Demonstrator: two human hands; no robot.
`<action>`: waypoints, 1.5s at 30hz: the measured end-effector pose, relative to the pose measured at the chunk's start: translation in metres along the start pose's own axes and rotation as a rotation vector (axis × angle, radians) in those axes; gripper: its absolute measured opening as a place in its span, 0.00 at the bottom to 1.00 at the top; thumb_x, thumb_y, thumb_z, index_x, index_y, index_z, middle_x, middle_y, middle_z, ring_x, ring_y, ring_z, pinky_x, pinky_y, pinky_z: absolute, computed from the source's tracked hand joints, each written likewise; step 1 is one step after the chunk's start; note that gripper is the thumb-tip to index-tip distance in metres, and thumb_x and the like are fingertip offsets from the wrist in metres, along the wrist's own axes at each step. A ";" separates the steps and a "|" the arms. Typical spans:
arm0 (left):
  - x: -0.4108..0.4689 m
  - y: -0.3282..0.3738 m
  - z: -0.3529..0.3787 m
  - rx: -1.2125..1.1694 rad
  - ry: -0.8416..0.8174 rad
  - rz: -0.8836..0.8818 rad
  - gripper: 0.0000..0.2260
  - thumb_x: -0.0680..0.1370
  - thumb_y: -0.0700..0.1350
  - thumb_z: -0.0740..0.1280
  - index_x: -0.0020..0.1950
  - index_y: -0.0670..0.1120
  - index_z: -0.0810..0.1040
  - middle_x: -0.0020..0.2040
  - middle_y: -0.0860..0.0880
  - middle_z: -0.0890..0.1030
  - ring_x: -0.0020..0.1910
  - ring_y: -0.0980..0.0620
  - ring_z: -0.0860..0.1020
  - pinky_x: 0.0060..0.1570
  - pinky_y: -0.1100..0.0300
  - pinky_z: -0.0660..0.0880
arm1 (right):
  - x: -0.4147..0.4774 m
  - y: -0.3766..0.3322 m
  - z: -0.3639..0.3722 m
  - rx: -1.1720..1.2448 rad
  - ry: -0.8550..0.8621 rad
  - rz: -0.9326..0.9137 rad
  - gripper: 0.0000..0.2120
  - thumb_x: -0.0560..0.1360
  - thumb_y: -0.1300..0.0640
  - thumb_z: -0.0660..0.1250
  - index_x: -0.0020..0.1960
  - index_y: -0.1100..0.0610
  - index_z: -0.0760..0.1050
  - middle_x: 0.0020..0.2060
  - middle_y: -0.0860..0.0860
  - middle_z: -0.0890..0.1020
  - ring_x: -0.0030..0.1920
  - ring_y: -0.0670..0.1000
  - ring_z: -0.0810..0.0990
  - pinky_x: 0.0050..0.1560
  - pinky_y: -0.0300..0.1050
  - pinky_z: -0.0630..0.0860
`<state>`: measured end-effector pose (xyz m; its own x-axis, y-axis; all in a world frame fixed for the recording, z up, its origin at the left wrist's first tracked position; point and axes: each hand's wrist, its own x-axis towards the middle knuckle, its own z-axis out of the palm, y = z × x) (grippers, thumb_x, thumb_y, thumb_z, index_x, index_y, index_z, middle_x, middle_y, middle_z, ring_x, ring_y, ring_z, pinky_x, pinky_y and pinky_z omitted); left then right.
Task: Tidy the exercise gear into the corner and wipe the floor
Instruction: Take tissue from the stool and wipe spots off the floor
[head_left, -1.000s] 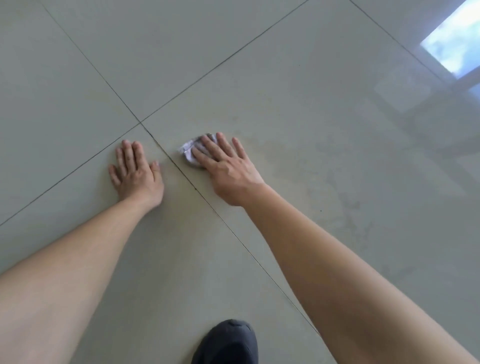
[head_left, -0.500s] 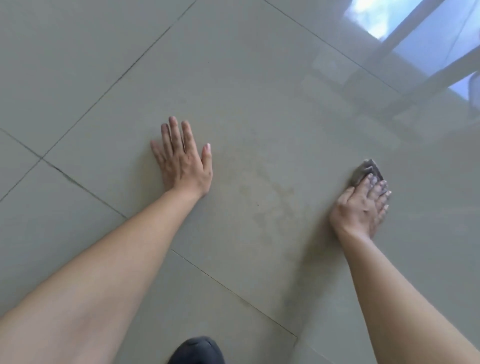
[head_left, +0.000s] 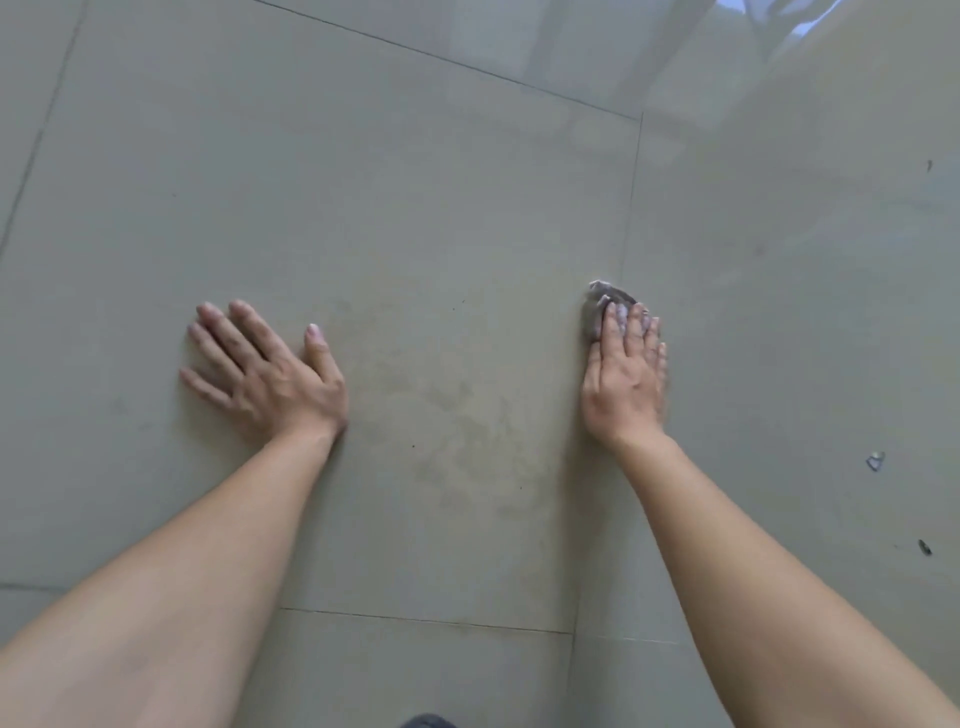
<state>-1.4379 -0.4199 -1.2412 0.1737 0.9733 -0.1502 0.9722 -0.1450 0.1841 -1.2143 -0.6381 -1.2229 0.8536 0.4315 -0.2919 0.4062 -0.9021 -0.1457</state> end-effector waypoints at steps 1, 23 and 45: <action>0.000 0.000 -0.001 0.001 -0.011 0.000 0.34 0.81 0.59 0.52 0.79 0.38 0.52 0.80 0.37 0.51 0.79 0.39 0.49 0.73 0.34 0.45 | 0.005 -0.007 -0.002 0.022 -0.001 0.083 0.26 0.85 0.52 0.49 0.81 0.52 0.48 0.81 0.55 0.47 0.80 0.57 0.44 0.78 0.52 0.43; 0.005 0.001 0.000 0.076 -0.039 0.001 0.34 0.80 0.59 0.51 0.79 0.38 0.51 0.80 0.36 0.50 0.79 0.37 0.49 0.72 0.34 0.46 | 0.075 -0.102 0.003 0.105 0.085 -0.245 0.29 0.79 0.57 0.54 0.80 0.55 0.57 0.80 0.59 0.55 0.80 0.62 0.48 0.79 0.56 0.47; 0.006 0.000 0.005 0.122 0.003 0.014 0.34 0.80 0.59 0.49 0.79 0.38 0.53 0.79 0.36 0.52 0.78 0.36 0.50 0.72 0.34 0.48 | 0.108 -0.209 0.002 -0.062 -0.149 -1.007 0.24 0.84 0.51 0.52 0.80 0.50 0.58 0.80 0.54 0.55 0.80 0.59 0.48 0.78 0.51 0.44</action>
<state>-1.4357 -0.4145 -1.2472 0.1874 0.9714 -0.1459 0.9815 -0.1793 0.0665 -1.2078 -0.4035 -1.2258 0.0586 0.9826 -0.1762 0.9331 -0.1166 -0.3402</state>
